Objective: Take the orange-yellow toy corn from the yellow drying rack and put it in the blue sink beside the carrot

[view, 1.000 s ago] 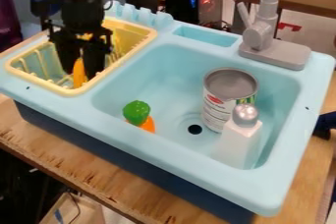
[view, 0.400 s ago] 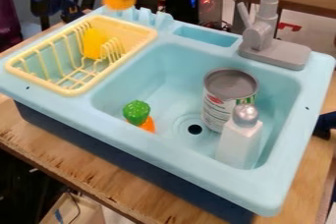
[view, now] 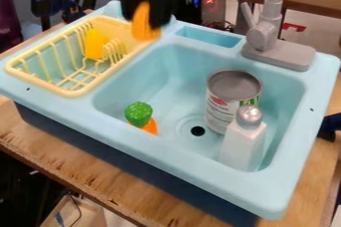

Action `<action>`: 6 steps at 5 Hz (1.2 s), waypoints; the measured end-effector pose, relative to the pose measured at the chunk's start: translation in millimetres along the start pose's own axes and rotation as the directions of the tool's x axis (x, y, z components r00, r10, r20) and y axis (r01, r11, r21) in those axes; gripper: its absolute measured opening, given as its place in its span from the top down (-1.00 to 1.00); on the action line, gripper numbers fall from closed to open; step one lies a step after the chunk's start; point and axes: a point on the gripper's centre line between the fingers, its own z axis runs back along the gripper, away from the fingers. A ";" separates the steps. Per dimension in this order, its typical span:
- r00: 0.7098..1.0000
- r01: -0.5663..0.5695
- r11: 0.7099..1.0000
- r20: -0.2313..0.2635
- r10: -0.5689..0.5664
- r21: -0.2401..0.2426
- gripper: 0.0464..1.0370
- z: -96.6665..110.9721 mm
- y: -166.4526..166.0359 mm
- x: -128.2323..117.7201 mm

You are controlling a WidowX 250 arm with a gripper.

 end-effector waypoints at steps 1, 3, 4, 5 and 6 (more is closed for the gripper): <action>0.999 0.029 0.999 -0.024 -0.030 -0.039 -0.12 -18.2 -6.9 5.2; 0.990 0.122 0.987 -0.056 -0.129 -0.105 -0.12 -51.5 -33.5 16.9; 0.980 0.141 0.984 -0.123 -0.155 -0.111 -0.12 -70.4 -43.4 13.6; 0.977 0.133 0.987 -0.156 -0.147 -0.095 -0.12 -75.7 -41.8 11.1; 0.972 0.111 0.990 -0.198 -0.126 -0.084 -0.12 -83.7 -39.3 2.9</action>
